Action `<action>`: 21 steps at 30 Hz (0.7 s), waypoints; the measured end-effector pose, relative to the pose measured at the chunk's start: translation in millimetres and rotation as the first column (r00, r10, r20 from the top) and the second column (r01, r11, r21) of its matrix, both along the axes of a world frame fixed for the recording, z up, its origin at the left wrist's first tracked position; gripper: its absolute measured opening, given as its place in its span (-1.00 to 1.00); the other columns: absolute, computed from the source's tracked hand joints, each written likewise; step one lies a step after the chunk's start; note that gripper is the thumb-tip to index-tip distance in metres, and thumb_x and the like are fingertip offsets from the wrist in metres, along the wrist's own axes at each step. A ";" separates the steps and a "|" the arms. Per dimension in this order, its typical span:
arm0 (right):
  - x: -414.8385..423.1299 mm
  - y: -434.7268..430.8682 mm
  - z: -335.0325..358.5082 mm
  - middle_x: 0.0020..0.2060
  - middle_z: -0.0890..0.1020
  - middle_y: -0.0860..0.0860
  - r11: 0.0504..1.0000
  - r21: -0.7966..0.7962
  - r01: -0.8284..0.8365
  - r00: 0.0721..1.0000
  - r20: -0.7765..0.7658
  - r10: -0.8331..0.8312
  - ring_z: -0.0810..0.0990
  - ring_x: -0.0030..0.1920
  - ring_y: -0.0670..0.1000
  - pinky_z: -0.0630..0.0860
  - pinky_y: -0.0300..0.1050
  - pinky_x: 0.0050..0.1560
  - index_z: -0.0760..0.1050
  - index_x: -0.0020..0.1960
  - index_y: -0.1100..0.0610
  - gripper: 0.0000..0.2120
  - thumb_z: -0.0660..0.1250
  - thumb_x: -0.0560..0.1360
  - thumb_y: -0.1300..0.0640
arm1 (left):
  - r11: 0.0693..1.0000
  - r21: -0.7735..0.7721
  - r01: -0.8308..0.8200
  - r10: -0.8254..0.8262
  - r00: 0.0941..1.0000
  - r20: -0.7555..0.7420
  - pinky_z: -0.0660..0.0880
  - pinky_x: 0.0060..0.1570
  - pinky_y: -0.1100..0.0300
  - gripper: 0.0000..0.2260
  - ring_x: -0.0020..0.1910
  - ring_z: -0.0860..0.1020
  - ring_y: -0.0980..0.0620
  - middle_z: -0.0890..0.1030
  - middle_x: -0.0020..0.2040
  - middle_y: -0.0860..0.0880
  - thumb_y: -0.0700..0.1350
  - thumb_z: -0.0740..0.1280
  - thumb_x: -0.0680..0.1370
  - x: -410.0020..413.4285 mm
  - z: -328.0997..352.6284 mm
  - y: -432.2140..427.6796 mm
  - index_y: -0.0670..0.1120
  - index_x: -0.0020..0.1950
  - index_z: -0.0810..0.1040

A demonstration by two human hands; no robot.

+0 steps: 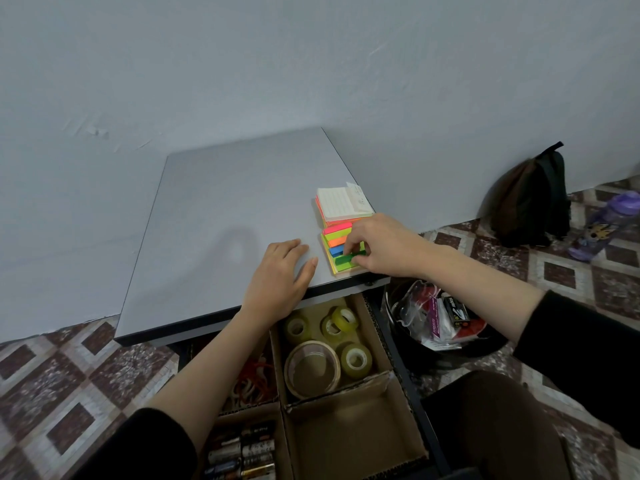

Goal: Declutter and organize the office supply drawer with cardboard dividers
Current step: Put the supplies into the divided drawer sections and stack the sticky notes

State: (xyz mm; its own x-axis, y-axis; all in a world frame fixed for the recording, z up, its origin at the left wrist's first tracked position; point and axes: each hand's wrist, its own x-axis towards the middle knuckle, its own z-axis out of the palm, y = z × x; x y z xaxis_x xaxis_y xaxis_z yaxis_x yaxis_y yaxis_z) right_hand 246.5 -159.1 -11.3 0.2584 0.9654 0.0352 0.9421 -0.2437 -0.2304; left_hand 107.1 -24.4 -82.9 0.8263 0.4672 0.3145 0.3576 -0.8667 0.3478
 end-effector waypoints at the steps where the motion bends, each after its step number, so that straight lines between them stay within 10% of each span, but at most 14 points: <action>1: -0.2 -0.3 0.0 0.06 0.61 0.00 1.000 0.000 0.001 1.000 0.001 -0.001 0.36 -0.12 -0.16 0.24 -0.32 -0.11 0.59 0.14 0.11 -0.78 0.31 0.52 0.16 | 1.000 0.001 -0.001 0.001 1.000 -0.001 0.10 0.23 0.38 -0.61 0.36 0.29 0.04 0.41 0.37 -0.07 0.00 0.16 0.61 0.2 -0.2 -0.1 -0.15 0.38 0.40; 21: -1.7 0.3 1.0 0.04 0.62 -0.01 1.000 0.017 0.011 0.999 0.053 -0.012 0.52 0.03 -0.05 0.30 -0.28 -0.11 0.60 0.08 0.10 -0.82 0.30 0.51 0.15 | 1.000 -0.016 0.005 -0.005 1.000 0.031 0.16 0.28 0.31 -0.61 0.37 0.28 0.05 0.41 0.37 -0.06 0.01 0.15 0.61 0.8 -0.5 -0.4 -0.14 0.38 0.39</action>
